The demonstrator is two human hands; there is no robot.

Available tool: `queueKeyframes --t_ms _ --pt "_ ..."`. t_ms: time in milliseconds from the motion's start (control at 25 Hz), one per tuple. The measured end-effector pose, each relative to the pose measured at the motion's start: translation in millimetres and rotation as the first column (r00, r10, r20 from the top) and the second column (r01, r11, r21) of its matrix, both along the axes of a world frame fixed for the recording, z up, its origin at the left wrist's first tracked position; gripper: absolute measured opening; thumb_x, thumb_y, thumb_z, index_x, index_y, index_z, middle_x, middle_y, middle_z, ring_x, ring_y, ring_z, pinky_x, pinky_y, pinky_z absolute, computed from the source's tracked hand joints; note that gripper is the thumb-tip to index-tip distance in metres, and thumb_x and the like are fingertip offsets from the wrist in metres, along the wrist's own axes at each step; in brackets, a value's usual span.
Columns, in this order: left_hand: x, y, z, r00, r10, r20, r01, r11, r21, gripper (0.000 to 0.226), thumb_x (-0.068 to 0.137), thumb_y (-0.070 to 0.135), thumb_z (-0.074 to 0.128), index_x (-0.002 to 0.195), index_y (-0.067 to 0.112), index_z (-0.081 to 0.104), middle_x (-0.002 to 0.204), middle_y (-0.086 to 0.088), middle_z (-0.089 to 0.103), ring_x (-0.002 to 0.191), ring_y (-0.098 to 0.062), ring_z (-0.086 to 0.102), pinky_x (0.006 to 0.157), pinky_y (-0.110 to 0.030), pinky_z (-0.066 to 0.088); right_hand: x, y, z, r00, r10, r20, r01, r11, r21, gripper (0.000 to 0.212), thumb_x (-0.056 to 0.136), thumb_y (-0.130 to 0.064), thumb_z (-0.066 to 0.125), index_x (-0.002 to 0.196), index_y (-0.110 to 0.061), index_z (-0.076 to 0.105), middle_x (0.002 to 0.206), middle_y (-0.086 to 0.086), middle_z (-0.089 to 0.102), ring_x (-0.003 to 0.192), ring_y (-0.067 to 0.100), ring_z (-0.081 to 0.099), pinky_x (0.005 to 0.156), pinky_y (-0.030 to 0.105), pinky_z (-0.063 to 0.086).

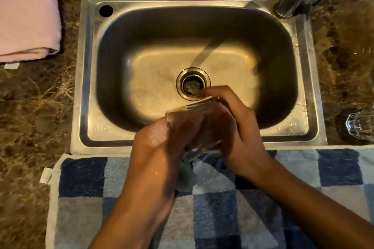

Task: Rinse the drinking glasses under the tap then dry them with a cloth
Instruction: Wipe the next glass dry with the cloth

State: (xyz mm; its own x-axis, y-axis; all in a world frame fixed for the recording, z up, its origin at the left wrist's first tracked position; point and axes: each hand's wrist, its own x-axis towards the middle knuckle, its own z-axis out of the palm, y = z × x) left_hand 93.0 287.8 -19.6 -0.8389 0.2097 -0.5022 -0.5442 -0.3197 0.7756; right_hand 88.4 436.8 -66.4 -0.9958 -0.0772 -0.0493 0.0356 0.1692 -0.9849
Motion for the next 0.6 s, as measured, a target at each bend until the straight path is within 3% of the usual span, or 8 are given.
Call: queueKeyframes --t_ms 40,120,200,240,320,400,480,600 --pt "6 0 0 0.981 -0.019 -0.195 -0.017 0.984 -0.180 0.017 0.082 0.025 0.072 0.092 0.013 0.078 0.087 0.005 0.080 0.075 -0.004 0.074 0.061 -0.013 0.055 -3 2 7 0.965 0.063 0.255 -0.013 0.981 -0.192 0.043 0.100 -0.049 0.042 0.096 -0.015 0.066 0.074 0.008 0.065 0.063 0.020 0.065 0.052 0.029 0.052" --pt "9 4 -2 0.775 -0.305 -0.553 -0.068 0.830 -0.554 0.006 0.091 0.027 0.066 0.091 0.032 0.068 0.076 0.021 0.072 0.073 0.009 0.068 0.067 0.000 0.045 -12 10 23 0.730 0.266 0.629 0.090 0.875 -0.475 0.062 0.092 -0.069 0.042 0.075 -0.014 0.064 0.058 0.013 0.056 0.045 0.023 0.053 0.044 0.025 0.043" --pt "14 11 -12 0.589 -0.522 -0.617 -0.148 0.680 -0.718 0.006 0.100 0.033 0.056 0.096 0.038 0.058 0.066 0.022 0.058 0.069 0.010 0.060 0.065 -0.001 0.043 -22 16 31 0.639 0.197 0.744 0.171 0.906 -0.386 0.067 0.090 -0.072 0.043 0.069 -0.012 0.063 0.058 0.016 0.057 0.039 0.024 0.048 0.041 0.023 0.036" --pt "15 12 -14 0.607 -0.510 -0.610 -0.134 0.690 -0.711 0.007 0.098 0.032 0.057 0.093 0.035 0.061 0.065 0.020 0.058 0.064 0.006 0.058 0.060 -0.005 0.044 -23 15 31 0.658 0.106 0.746 0.165 0.946 -0.280 0.065 0.092 -0.067 0.043 0.068 -0.010 0.064 0.060 0.020 0.058 0.038 0.026 0.048 0.037 0.023 0.036" --pt "15 13 -11 0.783 -0.334 -0.526 -0.050 0.808 -0.588 0.015 0.093 0.030 0.062 0.080 0.028 0.068 0.062 0.009 0.066 0.055 0.002 0.058 0.051 -0.010 0.043 -23 7 27 0.771 -0.086 0.631 0.139 0.990 -0.036 0.057 0.092 -0.055 0.042 0.072 -0.005 0.061 0.066 0.025 0.062 0.045 0.031 0.054 0.036 0.027 0.042" --pt "9 9 -3 0.972 -0.051 -0.229 -0.013 0.963 -0.269 0.017 0.087 0.038 0.068 0.082 0.024 0.076 0.066 0.006 0.072 0.052 0.003 0.060 0.048 -0.010 0.045 -22 -3 19 0.943 -0.174 0.283 0.141 0.981 0.135 0.043 0.091 -0.043 0.040 0.070 -0.010 0.056 0.062 0.011 0.060 0.053 0.017 0.056 0.044 0.030 0.042" --pt "-4 3 -4 0.988 0.042 0.150 -0.047 0.998 0.029 0.033 0.084 0.046 0.073 0.092 0.015 0.078 0.078 -0.002 0.078 0.053 -0.010 0.068 0.048 -0.017 0.053 -21 -7 10 0.990 -0.088 -0.112 0.107 0.978 0.180 0.036 0.096 -0.033 0.036 0.076 -0.013 0.057 0.062 -0.001 0.056 0.056 0.010 0.057 0.049 0.029 0.041" --pt "-25 -14 -10 0.941 -0.045 0.334 0.043 0.999 0.014 0.035 0.096 0.028 0.064 0.091 -0.006 0.071 0.077 0.003 0.080 0.070 -0.006 0.075 0.077 -0.008 0.051 -21 -11 3 0.942 0.037 -0.334 0.047 0.970 0.240 0.036 0.098 -0.020 0.032 0.092 -0.003 0.062 0.076 -0.001 0.059 0.062 0.014 0.058 0.053 0.029 0.043"
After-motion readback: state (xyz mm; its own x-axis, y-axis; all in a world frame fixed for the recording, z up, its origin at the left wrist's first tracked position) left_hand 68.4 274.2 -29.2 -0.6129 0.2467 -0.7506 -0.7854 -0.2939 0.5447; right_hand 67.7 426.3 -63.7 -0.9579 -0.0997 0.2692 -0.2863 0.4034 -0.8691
